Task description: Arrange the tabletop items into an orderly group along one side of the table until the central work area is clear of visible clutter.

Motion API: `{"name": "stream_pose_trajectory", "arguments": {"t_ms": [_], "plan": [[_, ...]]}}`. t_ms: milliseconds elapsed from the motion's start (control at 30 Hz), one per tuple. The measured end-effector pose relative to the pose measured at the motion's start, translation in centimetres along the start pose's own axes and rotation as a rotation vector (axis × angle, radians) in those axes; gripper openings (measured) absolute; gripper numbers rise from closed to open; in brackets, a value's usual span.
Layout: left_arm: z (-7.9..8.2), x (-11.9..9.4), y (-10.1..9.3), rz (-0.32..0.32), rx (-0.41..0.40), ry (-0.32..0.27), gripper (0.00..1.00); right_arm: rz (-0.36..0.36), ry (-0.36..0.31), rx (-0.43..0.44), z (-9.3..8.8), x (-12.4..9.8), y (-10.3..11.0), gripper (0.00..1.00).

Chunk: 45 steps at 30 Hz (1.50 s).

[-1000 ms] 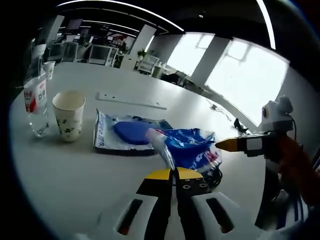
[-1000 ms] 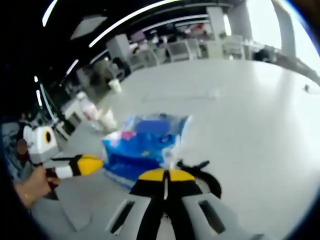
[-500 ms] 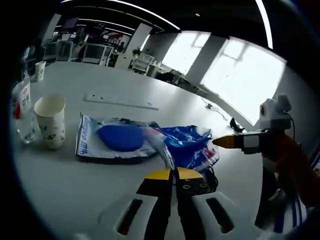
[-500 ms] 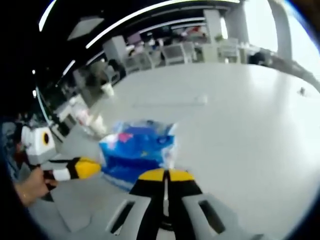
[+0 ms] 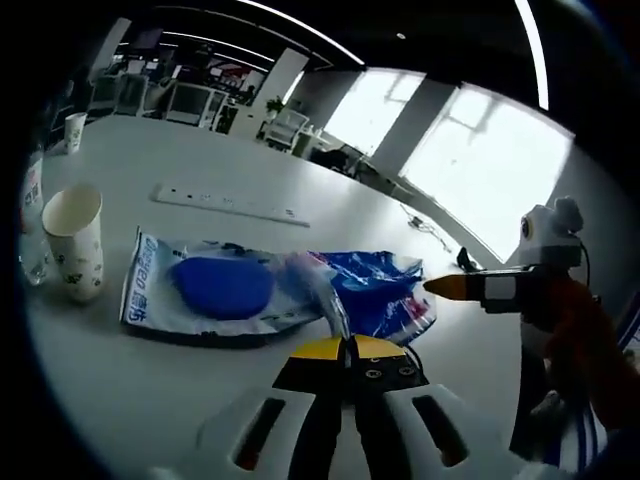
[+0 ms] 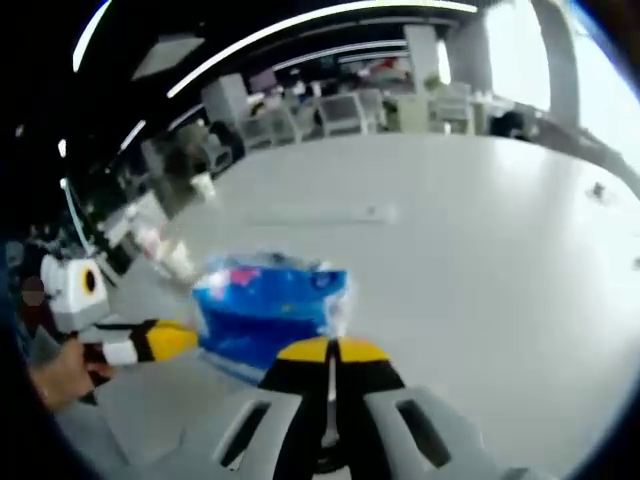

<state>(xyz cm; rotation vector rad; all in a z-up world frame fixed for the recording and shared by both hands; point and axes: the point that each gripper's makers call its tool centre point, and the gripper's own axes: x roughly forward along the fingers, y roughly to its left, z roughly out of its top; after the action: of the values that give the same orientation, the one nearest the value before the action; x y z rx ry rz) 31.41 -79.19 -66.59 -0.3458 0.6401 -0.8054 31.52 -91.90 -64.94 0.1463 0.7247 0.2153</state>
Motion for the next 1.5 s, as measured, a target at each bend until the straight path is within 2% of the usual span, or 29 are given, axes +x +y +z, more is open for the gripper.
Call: {"name": "stream_pose_trajectory", "arguments": {"t_ms": [467, 933, 1267, 1500], "plan": [[1.7, 2.3, -1.3, -0.003, 0.019, -0.039, 0.01, -0.044, -0.022, -0.006, 1.1, 0.1, -2.7, 0.00], [2.0, 5.1, -1.8, 0.011, -0.001, -0.042, 0.01, -0.088, -0.026, -0.022, 2.0, 0.8, -5.2, 0.00], [2.1, 7.7, -2.0, 0.024, -0.043, -0.057, 0.01, -0.149, -0.016, -0.023, 1.6, 1.7, -7.5, 0.00], [1.9, 8.9, -2.6, 0.025, -0.031, -0.042, 0.01, -0.165, -0.006, 0.000, 1.3, 2.1, -9.0, 0.00]]}}
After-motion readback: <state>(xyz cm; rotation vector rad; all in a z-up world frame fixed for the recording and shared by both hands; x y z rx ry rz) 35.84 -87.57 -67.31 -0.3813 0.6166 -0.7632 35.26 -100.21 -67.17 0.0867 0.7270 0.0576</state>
